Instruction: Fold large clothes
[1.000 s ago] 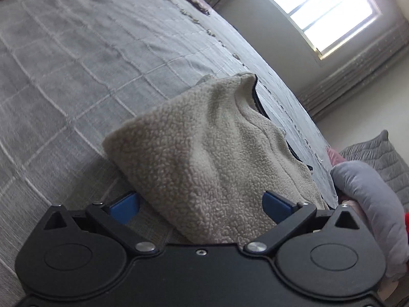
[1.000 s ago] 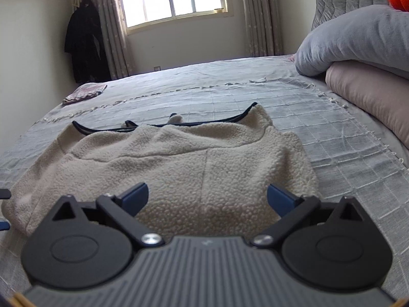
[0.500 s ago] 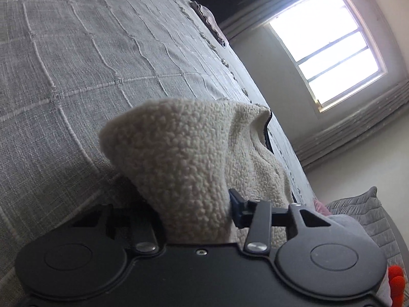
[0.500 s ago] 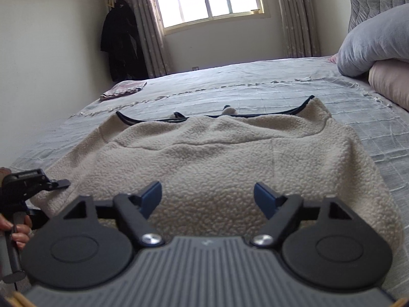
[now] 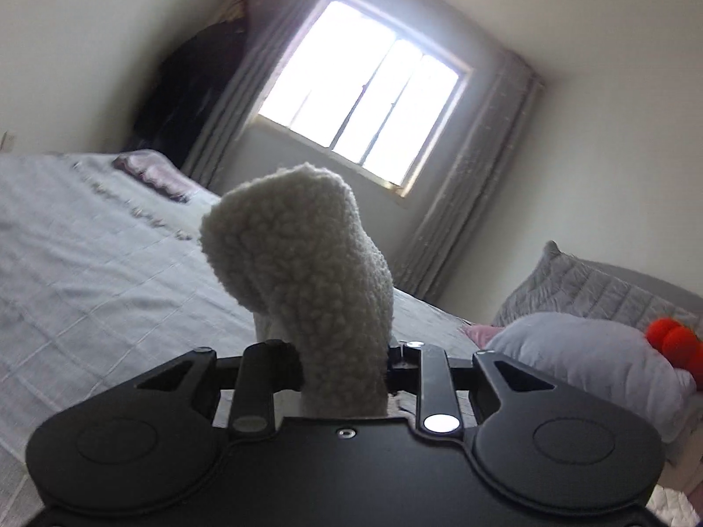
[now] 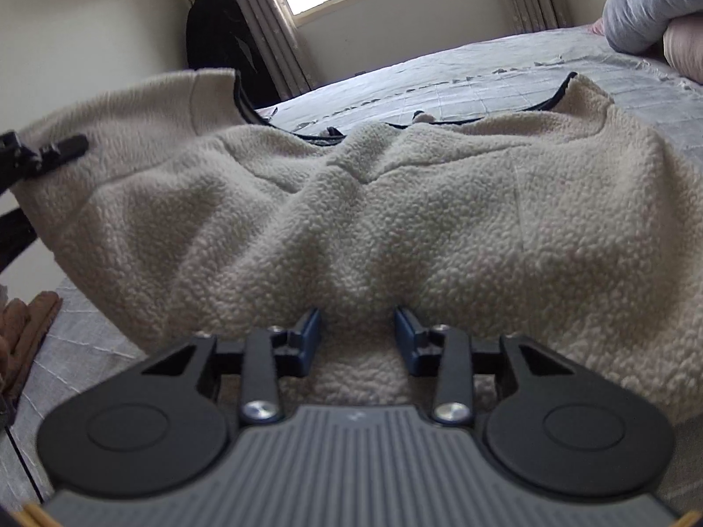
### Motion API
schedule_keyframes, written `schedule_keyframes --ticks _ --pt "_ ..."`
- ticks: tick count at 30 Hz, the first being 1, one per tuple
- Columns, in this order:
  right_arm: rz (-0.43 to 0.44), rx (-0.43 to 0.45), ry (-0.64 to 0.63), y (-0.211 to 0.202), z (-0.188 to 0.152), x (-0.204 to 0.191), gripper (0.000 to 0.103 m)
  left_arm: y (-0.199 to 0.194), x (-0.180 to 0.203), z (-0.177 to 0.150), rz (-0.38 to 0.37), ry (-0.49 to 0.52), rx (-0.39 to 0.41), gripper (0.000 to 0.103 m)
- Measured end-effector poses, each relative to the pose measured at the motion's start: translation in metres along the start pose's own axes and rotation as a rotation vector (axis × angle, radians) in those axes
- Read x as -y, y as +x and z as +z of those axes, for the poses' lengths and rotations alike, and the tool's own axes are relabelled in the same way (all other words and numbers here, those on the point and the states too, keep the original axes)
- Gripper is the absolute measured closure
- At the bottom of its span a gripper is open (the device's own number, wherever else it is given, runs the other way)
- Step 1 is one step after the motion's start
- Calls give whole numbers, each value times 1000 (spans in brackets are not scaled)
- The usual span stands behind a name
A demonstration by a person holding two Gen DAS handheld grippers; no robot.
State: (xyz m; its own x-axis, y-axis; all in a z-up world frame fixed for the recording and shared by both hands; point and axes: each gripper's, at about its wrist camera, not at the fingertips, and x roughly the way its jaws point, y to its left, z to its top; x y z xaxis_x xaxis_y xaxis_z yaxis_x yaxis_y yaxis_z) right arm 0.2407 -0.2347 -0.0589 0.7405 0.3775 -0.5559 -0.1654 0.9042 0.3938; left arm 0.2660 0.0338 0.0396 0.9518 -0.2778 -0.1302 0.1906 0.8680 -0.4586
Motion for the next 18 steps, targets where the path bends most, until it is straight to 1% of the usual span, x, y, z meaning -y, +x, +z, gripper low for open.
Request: schedule_keyframes --ticks 3,4,6,7,10,11,12,13,15,16,18 --pt "66 -11 78 -13 8 13 65 12 46 -1 -76 92 -31 75" --pt "86 -1 111 -20 11 19 65 18 59 -4 -98 111 -47 75" --pt "89 42 160 -37 18 34 61 28 86 -17 -144 160 -93 75" --pt "81 64 185 -46 21 42 61 33 96 -25 -161 188 -118 75" --pt "58 133 302 -74 28 79 59 48 124 -59 -198 285 -210 74" --pt "53 155 346 -82 29 93 46 51 131 -73 -207 314 -245 74" --pt "45 180 393 -91 27 106 39 56 137 -87 -213 347 -290 74" --pt "42 205 440 -99 24 120 35 59 142 -102 -217 374 -328 74" --pt "49 231 523 -110 17 146 35 71 149 -131 -223 455 -422 73" --pt "62 245 572 -115 13 159 35 77 149 -145 -233 508 -445 73" --pt "119 271 647 -122 5 176 35 72 154 -160 -252 620 -415 72"
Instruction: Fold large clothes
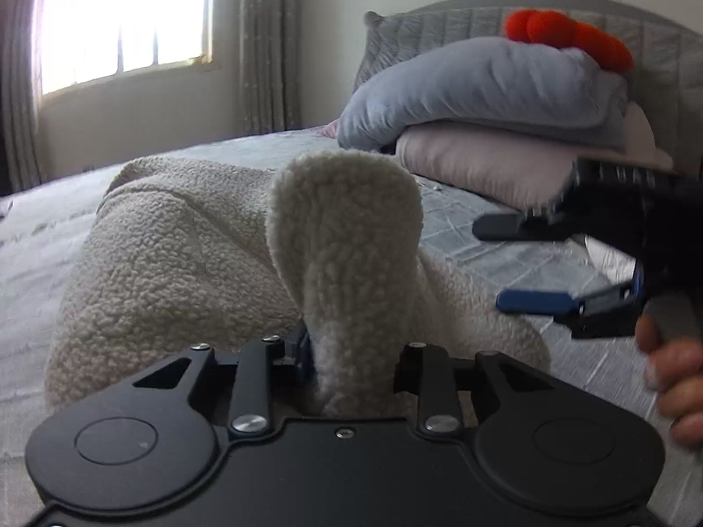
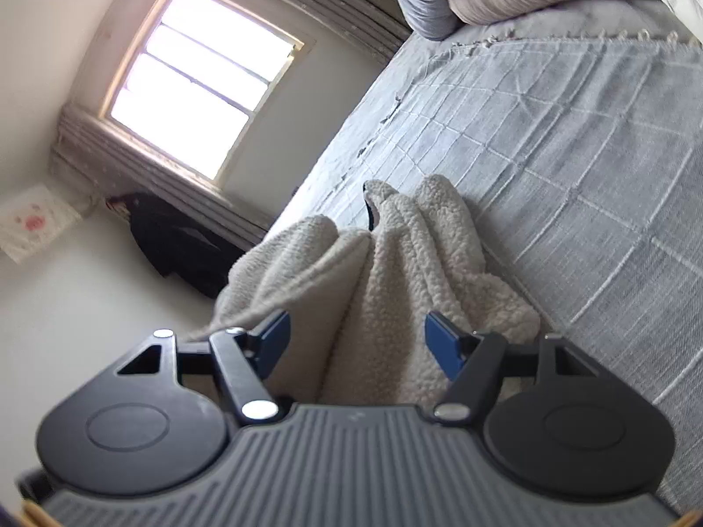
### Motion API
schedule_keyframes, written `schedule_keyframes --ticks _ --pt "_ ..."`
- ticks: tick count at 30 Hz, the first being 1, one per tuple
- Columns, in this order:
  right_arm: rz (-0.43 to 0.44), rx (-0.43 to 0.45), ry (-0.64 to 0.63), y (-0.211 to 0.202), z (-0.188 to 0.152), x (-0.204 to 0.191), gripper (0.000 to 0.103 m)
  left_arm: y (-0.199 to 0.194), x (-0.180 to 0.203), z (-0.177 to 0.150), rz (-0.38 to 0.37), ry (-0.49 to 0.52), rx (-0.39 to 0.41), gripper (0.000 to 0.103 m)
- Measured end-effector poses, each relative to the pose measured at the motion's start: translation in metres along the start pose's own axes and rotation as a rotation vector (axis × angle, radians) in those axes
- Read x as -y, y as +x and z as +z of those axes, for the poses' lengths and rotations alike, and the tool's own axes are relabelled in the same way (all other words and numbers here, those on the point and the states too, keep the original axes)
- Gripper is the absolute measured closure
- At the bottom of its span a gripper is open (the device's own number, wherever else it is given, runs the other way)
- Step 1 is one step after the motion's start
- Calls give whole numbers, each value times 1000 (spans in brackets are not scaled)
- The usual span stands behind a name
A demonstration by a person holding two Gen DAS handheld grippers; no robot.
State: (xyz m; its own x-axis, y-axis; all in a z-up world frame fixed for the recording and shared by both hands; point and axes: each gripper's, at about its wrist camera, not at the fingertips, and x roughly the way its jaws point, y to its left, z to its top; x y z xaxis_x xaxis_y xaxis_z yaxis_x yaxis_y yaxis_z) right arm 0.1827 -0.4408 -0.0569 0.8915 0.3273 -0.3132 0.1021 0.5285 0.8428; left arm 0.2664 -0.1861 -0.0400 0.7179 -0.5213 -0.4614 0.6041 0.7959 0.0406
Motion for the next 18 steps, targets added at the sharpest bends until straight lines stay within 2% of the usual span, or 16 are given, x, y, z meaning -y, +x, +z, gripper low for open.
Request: schedule_keyframes --ticks 1,3,5,8,10,12,16,18 --pt "22 5 31 -4 3 5 35 -1 3 1 6 27 -1 71" --pt "22 13 39 -9 5 7 34 -9 -3 8 -8 5 -2 67" --pt "2 10 11 -13 5 1 32 -18 -12 14 -35 -17 12 56" --pt "11 -4 -13 -10 5 -8 25 -41 -18 20 -137 -42 25 39" --pt "26 -19 -22 -4 5 -11 21 -59 -18 21 -206 -43 34 32" --pt "36 -28 -28 1 4 -15 17 -73 -20 23 -244 -38 43 26" --pt "45 -34 -39 4 3 -22 10 -97 -27 28 -265 -56 55 13" --pt "39 -36 -47 4 3 -25 8 -104 -36 33 -260 -91 63 12"
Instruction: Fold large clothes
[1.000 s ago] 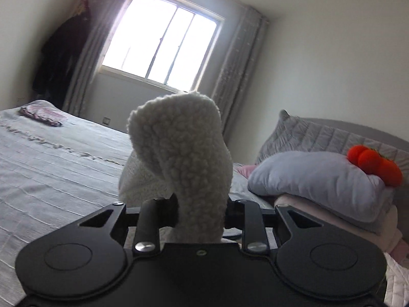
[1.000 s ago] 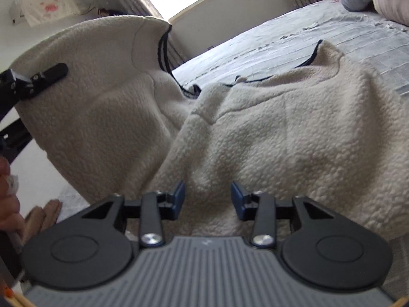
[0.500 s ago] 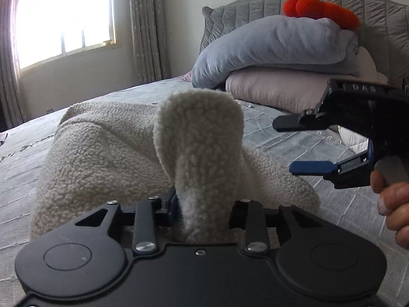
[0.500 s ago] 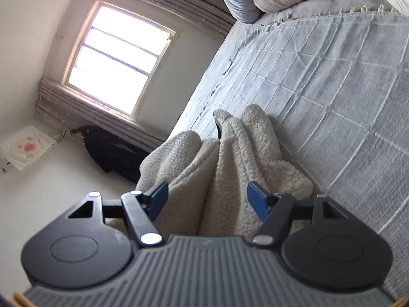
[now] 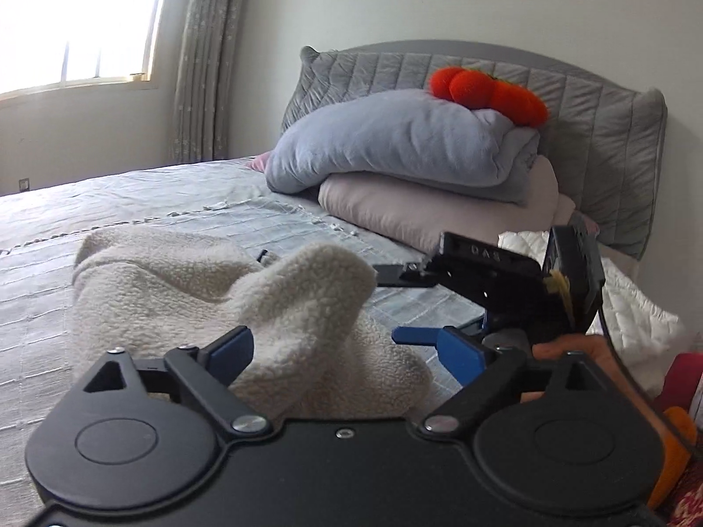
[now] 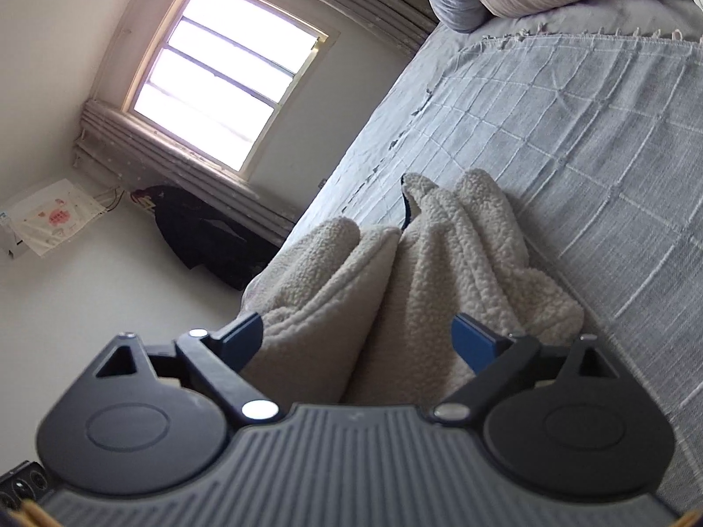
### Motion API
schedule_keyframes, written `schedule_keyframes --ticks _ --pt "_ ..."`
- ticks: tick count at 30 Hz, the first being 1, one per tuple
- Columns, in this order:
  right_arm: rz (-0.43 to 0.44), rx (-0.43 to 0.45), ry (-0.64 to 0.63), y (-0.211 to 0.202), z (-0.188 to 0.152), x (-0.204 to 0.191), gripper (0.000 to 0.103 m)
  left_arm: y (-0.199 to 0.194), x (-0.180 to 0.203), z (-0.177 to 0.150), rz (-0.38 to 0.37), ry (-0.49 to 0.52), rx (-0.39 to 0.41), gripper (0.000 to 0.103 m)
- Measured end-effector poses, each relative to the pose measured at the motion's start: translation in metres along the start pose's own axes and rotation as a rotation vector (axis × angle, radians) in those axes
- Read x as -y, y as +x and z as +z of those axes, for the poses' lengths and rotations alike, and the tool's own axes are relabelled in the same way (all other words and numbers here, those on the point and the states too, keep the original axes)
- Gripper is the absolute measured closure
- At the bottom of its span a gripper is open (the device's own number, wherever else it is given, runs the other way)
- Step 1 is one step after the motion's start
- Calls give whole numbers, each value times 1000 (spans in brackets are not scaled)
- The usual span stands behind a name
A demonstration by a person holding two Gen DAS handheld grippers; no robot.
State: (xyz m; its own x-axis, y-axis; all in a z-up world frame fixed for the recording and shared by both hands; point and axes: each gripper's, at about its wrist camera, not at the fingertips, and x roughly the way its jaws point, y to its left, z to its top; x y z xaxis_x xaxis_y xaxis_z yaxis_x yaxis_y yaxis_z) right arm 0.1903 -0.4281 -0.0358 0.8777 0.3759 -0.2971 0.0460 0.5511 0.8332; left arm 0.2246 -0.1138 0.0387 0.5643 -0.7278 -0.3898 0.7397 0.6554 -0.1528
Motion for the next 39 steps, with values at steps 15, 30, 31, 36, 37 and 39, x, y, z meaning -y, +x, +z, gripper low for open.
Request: schedule_keyframes --ticks 15,30,31,36,37,39 --pt "119 -175 27 47 15 -14 2 -34 -70 -7 55 -78 -38 6" --pt "-28 -412 -140 151 33 -65 64 12 -181 -36 102 -572 -18 6" --pt "-3 -373 -189 142 35 -77 68 12 -182 -34 89 -591 -7 6" --pt "97 -216 -274 90 63 -100 70 22 -172 -19 57 -586 4 5" --pt "94 -208 -272 85 67 -97 70 26 -170 -18 45 -590 -3 3" --pt "77 -199 -258 77 71 -80 70 38 -168 -20 23 -609 -19 2"
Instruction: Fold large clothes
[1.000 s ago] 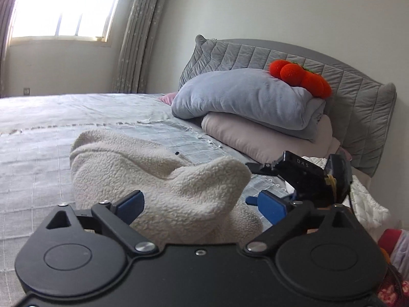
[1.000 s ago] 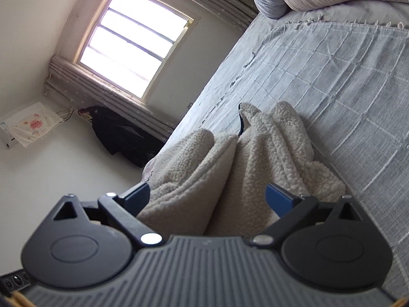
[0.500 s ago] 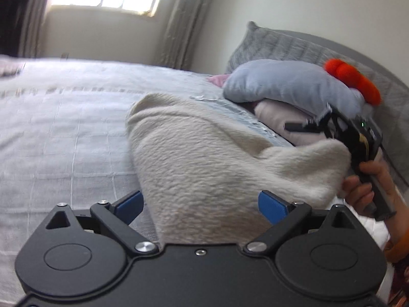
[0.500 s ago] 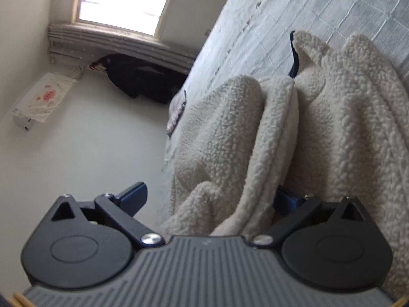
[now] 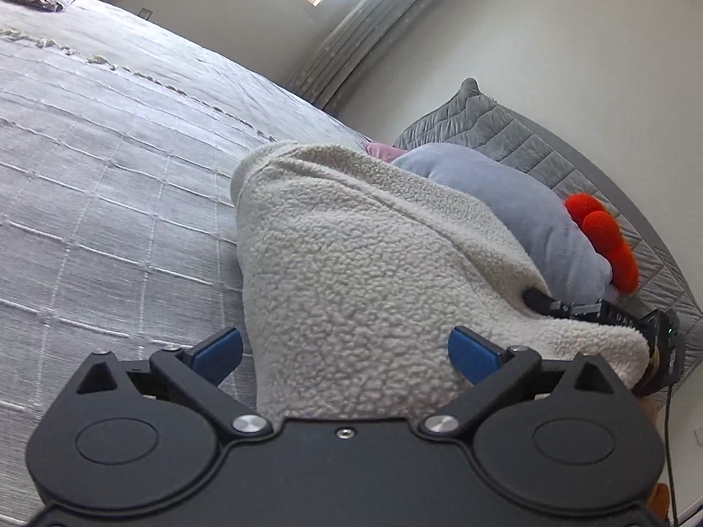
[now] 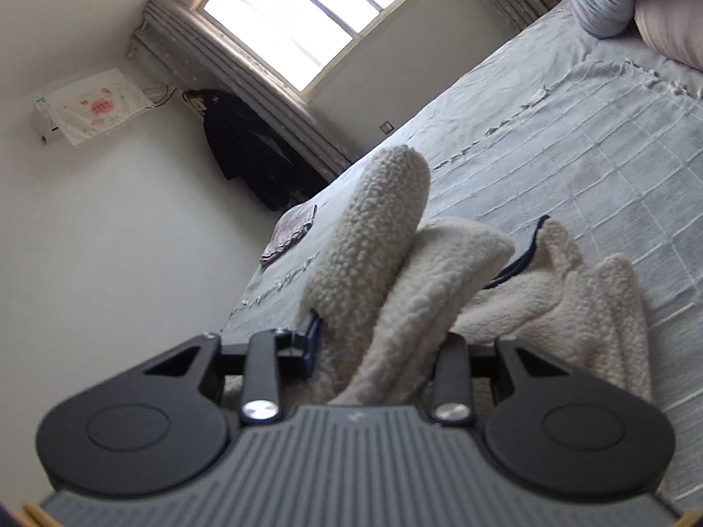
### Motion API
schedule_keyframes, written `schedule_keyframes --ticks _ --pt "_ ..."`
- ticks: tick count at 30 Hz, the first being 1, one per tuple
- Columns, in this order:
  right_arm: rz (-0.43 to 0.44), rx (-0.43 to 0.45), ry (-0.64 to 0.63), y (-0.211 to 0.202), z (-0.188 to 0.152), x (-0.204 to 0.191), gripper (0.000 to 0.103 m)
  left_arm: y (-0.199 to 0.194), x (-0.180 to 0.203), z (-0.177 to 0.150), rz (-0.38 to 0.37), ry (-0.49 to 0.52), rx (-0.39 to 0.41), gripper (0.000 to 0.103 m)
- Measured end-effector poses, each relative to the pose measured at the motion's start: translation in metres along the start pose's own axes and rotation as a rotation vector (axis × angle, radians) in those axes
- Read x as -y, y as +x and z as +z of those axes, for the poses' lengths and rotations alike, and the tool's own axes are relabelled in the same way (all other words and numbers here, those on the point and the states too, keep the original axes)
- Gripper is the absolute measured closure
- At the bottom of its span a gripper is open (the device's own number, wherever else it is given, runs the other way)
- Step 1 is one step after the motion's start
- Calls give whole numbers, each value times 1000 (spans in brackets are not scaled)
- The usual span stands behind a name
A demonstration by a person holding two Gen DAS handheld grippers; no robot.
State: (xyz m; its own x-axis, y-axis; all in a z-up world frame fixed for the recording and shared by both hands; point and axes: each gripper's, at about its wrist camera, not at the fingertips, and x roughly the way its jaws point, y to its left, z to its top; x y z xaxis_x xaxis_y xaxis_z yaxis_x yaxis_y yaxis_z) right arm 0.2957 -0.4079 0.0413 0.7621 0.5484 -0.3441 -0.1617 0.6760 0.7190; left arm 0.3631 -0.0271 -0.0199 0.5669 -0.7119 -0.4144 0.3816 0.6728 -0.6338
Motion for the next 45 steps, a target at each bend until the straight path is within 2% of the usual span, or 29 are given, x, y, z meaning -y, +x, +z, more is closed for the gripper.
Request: schedule_keyframes --ticks 5,6,8,9,10,15,16,17,19,20,23,27,29,32,36,40,43,45 --pt "-87 -21 137 3 -26 68 67 38 -4 -14 -63 -100 -103 0" --pt "-107 -32 144 5 -33 78 66 42 -4 -18 -59 -94 -94 0" --pt "-80 -10 159 -1 -45 91 53 46 -6 -22 -65 -94 -90 0" --pt "-54 10 175 -5 -49 95 49 45 -11 -22 -82 -133 -92 0" --pt "-57 21 177 -8 -50 95 38 44 -16 -22 -95 -169 -97 0" --pt "-48 41 149 -31 -55 90 25 33 -32 -29 -120 -284 -117 0" --pt "-52 42 146 -33 -55 90 20 31 -35 -33 -122 -305 -116 0" --pt "-68 41 142 -36 -55 90 13 30 -37 -36 -124 -322 -114 0" --pt "-157 31 122 -38 -54 89 4 28 -38 -38 -125 -340 -107 0" --pt "-187 27 115 -39 -54 89 3 27 -37 -38 -123 -334 -105 0" --pt "-178 -10 154 -37 -57 100 2 27 -34 -36 -118 -319 -108 0" --pt "-113 -27 294 -21 -68 124 2 31 -42 -38 -159 -331 -118 2" --pt "-52 -21 309 -16 -74 119 21 23 -37 -39 -149 -315 -93 14" --pt "-5 -9 311 -11 -79 102 29 4 -31 -41 -130 -305 -64 18" --pt "72 -59 298 -5 -89 72 31 -59 -28 -36 -80 -259 -18 18" --pt "133 -174 242 6 -120 20 31 -141 -28 -31 12 -198 -8 18" --pt "158 -259 231 11 -151 -5 31 -190 -39 -45 72 -194 -48 17" --pt "122 -291 208 13 -168 -14 27 -201 -51 -68 125 -180 -72 12"
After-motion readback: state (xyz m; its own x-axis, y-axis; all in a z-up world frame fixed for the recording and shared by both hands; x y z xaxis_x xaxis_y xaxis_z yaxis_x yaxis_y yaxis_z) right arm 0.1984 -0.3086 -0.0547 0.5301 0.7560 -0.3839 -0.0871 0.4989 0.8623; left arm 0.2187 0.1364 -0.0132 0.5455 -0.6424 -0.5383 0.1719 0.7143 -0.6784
